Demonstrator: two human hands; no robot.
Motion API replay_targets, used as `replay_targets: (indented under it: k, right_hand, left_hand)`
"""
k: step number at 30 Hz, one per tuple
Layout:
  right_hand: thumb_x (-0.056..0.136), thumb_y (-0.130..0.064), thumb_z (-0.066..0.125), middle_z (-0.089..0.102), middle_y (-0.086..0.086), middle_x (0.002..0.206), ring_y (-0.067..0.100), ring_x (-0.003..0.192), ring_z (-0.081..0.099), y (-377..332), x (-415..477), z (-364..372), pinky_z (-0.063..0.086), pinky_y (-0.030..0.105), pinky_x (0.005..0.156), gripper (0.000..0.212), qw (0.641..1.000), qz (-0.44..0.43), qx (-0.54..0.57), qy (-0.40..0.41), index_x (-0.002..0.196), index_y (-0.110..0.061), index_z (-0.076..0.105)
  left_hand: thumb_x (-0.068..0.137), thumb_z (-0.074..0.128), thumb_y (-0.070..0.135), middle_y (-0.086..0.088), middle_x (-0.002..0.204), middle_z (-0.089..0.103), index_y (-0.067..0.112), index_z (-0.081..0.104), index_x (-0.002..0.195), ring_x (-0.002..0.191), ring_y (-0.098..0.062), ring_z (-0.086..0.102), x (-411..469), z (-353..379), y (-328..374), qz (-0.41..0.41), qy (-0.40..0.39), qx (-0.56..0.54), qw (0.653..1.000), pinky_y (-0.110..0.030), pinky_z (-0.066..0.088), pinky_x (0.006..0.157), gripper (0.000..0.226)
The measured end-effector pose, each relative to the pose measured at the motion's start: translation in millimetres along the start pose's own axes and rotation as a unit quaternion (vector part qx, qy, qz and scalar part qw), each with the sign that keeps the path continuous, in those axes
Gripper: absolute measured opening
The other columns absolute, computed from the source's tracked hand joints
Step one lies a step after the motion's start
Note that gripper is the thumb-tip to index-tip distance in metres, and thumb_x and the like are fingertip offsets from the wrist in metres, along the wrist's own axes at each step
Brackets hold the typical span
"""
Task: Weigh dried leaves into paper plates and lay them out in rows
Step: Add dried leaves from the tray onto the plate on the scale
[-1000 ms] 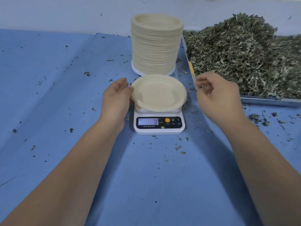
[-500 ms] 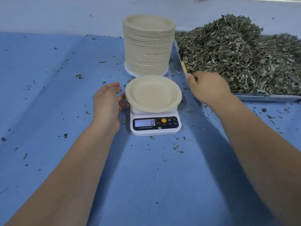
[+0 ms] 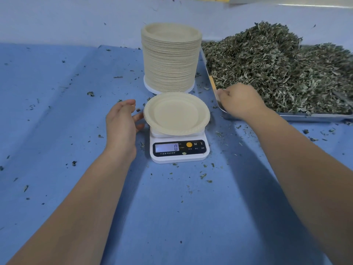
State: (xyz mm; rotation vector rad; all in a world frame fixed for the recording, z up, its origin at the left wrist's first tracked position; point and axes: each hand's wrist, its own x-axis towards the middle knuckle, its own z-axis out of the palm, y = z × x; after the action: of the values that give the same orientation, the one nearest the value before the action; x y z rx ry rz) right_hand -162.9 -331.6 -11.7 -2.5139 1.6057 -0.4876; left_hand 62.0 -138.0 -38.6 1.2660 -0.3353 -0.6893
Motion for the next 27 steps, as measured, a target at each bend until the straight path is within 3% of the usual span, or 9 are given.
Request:
replay_targets:
  k: [8, 12, 17, 21, 24, 27]
  right_hand:
    - [0.106, -0.038, 0.040, 0.044, 0.008, 0.056, 0.028, 0.053, 0.042, -15.1, 8.0, -8.6, 0.028, 0.031, 0.050, 0.053, 0.998, -0.012, 0.009, 0.068, 0.060, -0.013, 0.040]
    - [0.103, -0.040, 0.045, 0.040, 0.003, 0.052, 0.020, 0.047, 0.036, -55.7, 7.0, -27.3, 0.026, 0.031, 0.047, 0.053, 0.986, -0.070, 0.093, 0.119, 0.057, -0.014, 0.037]
    - [0.100, -0.051, 0.045, 0.059, -0.001, 0.069, 0.017, 0.066, 0.055, -115.8, -19.3, -13.7, 0.043, 0.034, 0.060, 0.046, 0.977, -0.188, 0.095, -0.004, 0.074, -0.014, 0.058]
    - [0.093, -0.058, 0.055, 0.064, -0.009, 0.078, 0.008, 0.078, 0.058, -128.7, -34.4, 2.1, 0.046, 0.032, 0.068, 0.036, 0.969, -0.227, 0.086, -0.052, 0.081, -0.024, 0.062]
    - [0.093, -0.053, 0.057, 0.068, -0.013, 0.091, 0.009, 0.092, 0.062, -124.7, -33.7, -5.9, 0.051, 0.034, 0.084, 0.028, 0.962, -0.236, 0.136, -0.010, 0.092, -0.027, 0.067]
    - [0.095, -0.047, 0.054, 0.068, -0.014, 0.092, 0.009, 0.090, 0.064, -111.6, -23.9, -15.5, 0.054, 0.034, 0.084, 0.026, 0.965, -0.200, 0.165, 0.048, 0.099, -0.025, 0.067]
  left_hand:
    - [0.101, 0.045, 0.013, 0.007, 0.119, 0.065, 0.023, 0.067, 0.103, 0.080, -0.004, 0.075, 1.5, 1.0, -1.9, 0.016, 0.004, 0.018, 1.000, -0.022, 0.058, 0.065, 0.024]
    - [0.100, 0.045, 0.013, 0.009, 0.113, 0.066, 0.023, 0.068, 0.101, 0.077, -0.002, 0.073, 3.0, 2.1, -2.7, 0.019, 0.006, 0.027, 0.999, -0.024, 0.058, 0.067, 0.025]
    - [0.100, 0.045, 0.013, 0.010, 0.106, 0.066, 0.020, 0.069, 0.103, 0.088, -0.009, 0.070, 2.0, 3.7, -5.0, 0.022, 0.008, 0.034, 0.999, -0.024, 0.057, 0.067, 0.025]
    - [0.099, 0.047, 0.014, 0.019, 0.079, 0.070, 0.020, 0.070, 0.102, 0.081, -0.005, 0.069, 1.5, 5.8, -5.2, 0.011, 0.005, 0.035, 0.999, -0.026, 0.057, 0.067, 0.024]
    - [0.097, 0.048, 0.015, 0.011, 0.095, 0.067, 0.021, 0.070, 0.101, 0.096, -0.012, 0.069, 0.8, 7.3, -5.1, 0.014, 0.003, 0.039, 0.999, -0.025, 0.055, 0.065, 0.023]
    - [0.095, 0.048, 0.017, 0.008, 0.101, 0.065, 0.024, 0.071, 0.101, 0.105, -0.017, 0.068, 0.6, 7.9, -6.0, 0.016, 0.006, 0.045, 0.999, -0.033, 0.054, 0.074, 0.025]
